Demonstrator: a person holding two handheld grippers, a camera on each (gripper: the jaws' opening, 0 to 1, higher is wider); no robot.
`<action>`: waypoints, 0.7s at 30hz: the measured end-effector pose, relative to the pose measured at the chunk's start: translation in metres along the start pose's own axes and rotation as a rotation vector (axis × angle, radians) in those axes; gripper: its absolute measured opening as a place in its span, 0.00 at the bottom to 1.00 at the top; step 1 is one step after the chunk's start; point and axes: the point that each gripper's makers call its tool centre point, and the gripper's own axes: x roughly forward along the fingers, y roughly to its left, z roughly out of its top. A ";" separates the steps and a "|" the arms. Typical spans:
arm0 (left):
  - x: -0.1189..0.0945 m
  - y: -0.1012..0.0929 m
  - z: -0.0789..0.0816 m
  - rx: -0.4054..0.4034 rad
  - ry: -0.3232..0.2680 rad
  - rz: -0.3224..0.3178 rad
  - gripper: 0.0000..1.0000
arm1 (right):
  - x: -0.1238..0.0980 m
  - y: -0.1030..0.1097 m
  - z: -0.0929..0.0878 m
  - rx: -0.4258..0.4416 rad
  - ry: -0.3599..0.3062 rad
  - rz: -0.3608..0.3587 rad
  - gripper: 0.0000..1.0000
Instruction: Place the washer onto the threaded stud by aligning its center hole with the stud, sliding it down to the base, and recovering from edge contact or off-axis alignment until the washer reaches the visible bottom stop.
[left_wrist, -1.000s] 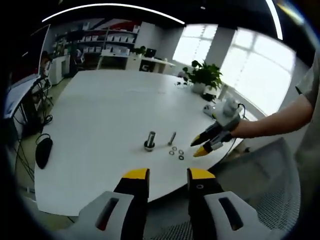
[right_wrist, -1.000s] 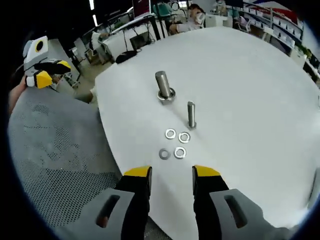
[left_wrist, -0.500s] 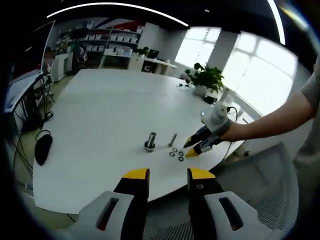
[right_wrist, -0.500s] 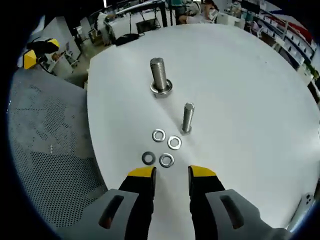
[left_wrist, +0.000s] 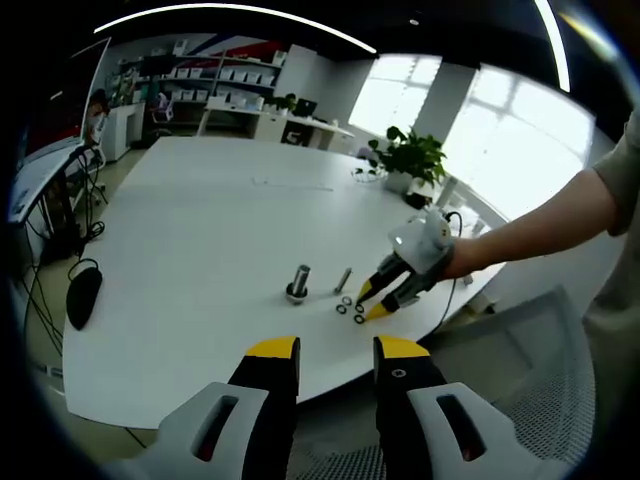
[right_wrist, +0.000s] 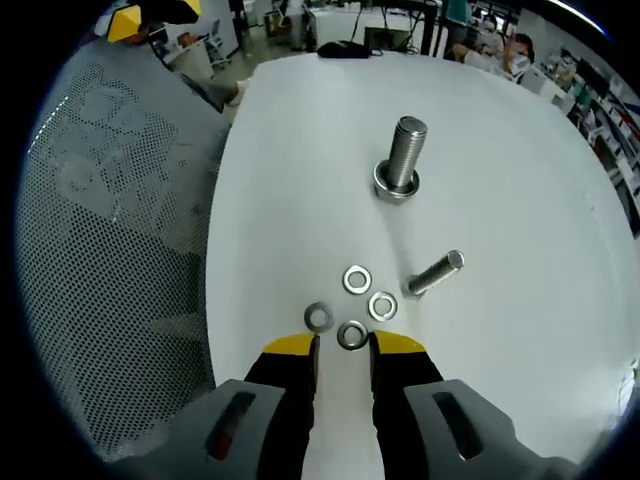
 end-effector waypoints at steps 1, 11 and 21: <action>0.000 0.000 0.000 -0.001 -0.002 0.001 0.27 | 0.000 0.000 0.000 -0.023 0.016 0.004 0.20; -0.001 -0.001 0.002 -0.010 -0.014 -0.003 0.27 | 0.002 -0.003 0.001 -0.149 0.193 0.044 0.16; 0.000 -0.002 0.002 -0.016 -0.013 -0.012 0.27 | 0.002 0.000 0.001 -0.162 0.347 -0.002 0.16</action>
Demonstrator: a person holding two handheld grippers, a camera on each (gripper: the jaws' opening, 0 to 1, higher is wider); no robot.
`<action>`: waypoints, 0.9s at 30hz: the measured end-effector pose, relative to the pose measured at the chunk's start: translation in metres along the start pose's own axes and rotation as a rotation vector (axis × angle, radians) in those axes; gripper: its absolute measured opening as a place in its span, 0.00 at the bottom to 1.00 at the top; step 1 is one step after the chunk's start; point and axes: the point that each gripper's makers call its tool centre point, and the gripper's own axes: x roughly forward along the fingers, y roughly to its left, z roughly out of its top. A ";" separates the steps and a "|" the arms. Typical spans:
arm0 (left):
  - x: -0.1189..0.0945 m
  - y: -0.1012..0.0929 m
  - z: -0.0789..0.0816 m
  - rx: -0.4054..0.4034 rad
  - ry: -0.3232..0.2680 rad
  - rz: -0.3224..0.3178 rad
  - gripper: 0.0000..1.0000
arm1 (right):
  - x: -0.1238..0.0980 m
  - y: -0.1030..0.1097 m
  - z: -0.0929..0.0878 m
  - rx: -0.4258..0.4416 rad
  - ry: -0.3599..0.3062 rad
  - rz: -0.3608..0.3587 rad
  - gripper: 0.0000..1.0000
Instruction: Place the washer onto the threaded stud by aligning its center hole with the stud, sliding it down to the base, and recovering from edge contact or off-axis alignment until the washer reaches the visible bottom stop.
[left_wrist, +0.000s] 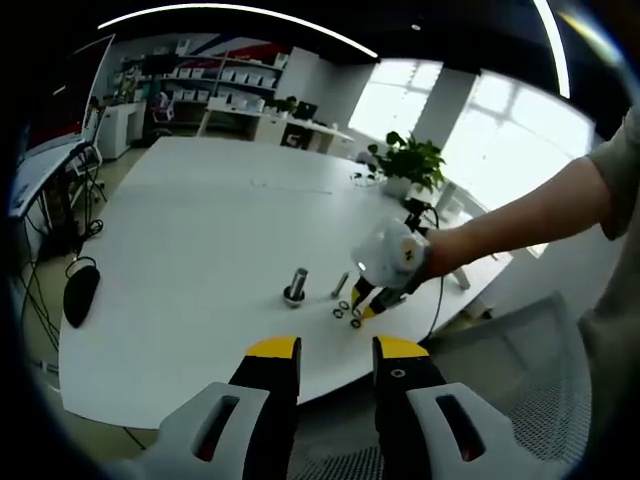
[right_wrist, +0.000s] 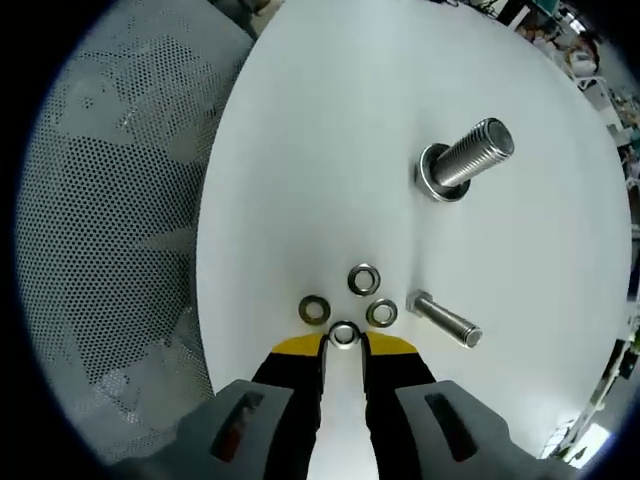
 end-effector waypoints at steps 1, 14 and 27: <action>0.000 0.000 0.000 -0.001 -0.001 -0.001 0.27 | 0.000 -0.001 -0.001 0.019 0.008 -0.007 0.16; 0.000 0.000 -0.001 0.000 0.006 -0.001 0.27 | -0.001 -0.003 -0.004 0.132 -0.173 -0.065 0.03; 0.000 0.000 -0.001 -0.004 -0.001 0.002 0.27 | -0.001 -0.004 -0.005 0.153 -0.193 -0.074 0.04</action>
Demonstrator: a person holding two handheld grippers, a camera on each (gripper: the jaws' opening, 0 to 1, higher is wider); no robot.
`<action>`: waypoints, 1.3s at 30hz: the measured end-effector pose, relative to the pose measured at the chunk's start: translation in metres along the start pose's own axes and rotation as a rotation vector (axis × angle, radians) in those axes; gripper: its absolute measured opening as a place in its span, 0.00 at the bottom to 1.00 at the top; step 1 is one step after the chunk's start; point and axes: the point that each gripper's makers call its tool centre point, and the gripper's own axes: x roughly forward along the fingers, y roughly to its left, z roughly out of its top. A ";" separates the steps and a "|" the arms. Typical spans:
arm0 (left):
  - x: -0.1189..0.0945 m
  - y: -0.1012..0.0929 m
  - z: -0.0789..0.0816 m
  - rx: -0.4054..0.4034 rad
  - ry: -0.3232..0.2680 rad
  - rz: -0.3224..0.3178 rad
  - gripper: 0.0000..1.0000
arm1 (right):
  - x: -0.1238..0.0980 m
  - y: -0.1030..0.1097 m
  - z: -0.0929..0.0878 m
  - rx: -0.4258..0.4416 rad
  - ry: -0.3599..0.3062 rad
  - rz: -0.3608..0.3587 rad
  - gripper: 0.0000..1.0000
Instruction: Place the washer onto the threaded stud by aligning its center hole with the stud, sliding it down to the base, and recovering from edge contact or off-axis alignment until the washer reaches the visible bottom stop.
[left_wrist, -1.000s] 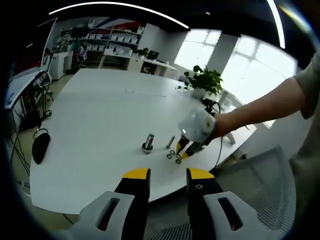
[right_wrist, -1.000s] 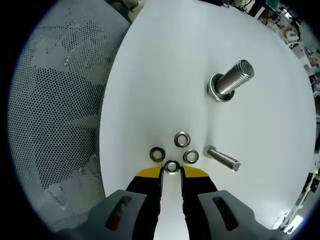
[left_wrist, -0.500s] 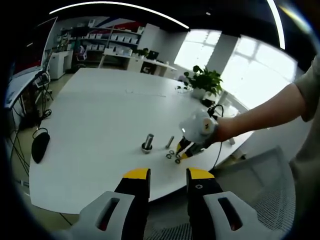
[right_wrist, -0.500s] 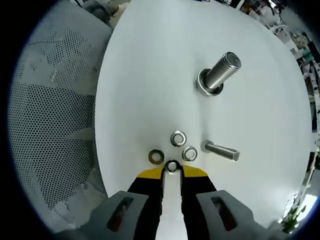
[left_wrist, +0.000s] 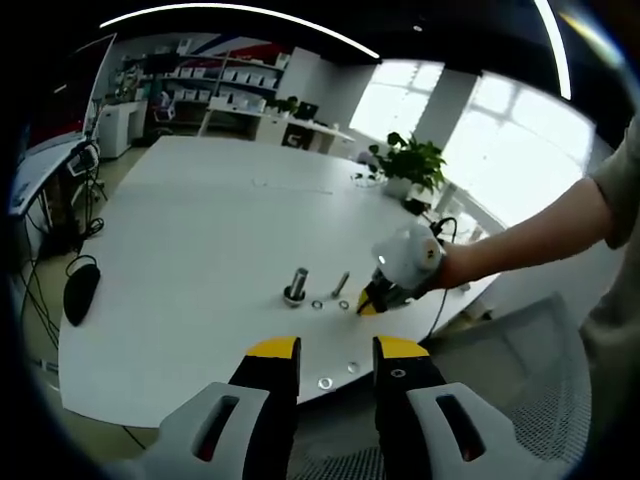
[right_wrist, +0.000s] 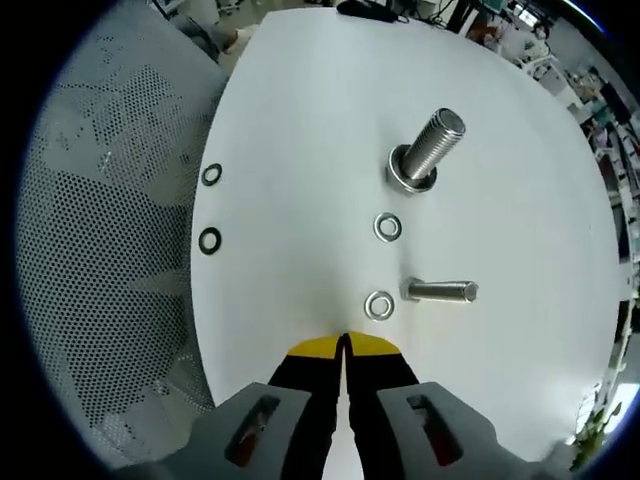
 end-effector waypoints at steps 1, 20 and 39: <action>0.000 0.000 0.000 0.001 0.002 0.000 0.27 | 0.000 0.000 0.000 0.001 -0.001 -0.001 0.04; 0.000 0.001 0.001 0.001 -0.002 0.000 0.27 | -0.013 0.036 0.045 0.102 -0.154 0.061 0.22; 0.000 0.000 0.001 0.004 -0.003 0.000 0.27 | 0.002 0.098 0.105 -0.073 -0.247 0.138 0.24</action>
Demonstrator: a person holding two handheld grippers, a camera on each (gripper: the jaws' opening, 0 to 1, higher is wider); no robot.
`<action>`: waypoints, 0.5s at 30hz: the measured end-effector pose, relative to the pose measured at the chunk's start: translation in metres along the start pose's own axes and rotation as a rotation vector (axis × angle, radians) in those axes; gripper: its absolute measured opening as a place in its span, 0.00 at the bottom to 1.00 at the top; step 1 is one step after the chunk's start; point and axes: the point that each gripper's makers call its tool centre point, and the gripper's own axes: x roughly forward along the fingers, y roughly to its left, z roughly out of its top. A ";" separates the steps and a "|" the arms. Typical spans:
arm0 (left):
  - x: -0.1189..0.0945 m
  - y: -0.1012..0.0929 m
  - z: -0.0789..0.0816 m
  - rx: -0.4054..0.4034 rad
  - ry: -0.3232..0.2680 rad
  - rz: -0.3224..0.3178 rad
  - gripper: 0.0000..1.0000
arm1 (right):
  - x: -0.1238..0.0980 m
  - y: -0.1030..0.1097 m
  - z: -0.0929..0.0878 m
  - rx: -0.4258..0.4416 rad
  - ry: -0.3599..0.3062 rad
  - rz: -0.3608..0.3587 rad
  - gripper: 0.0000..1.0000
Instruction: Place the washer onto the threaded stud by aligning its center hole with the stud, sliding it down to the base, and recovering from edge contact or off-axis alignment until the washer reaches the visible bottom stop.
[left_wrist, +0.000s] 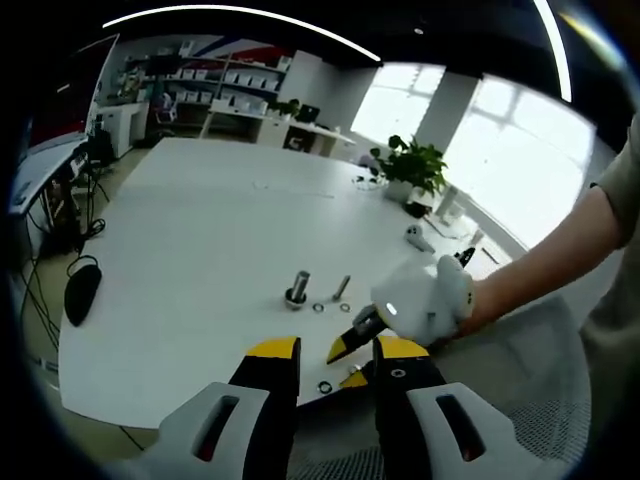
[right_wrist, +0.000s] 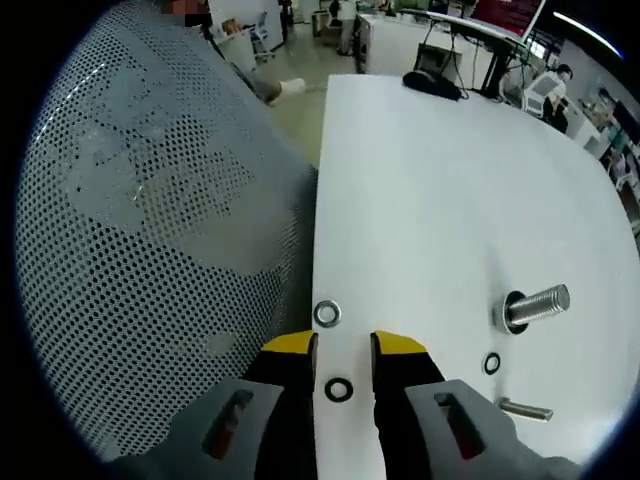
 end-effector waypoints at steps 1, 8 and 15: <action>0.000 0.000 0.000 0.002 0.003 -0.001 0.27 | 0.001 0.000 0.001 -0.002 0.002 -0.002 0.24; 0.000 0.002 0.000 0.004 -0.001 0.012 0.27 | 0.010 0.001 0.004 -0.010 0.001 -0.005 0.24; 0.000 0.002 -0.002 0.012 0.010 0.012 0.27 | 0.014 0.002 0.003 -0.034 0.012 -0.019 0.23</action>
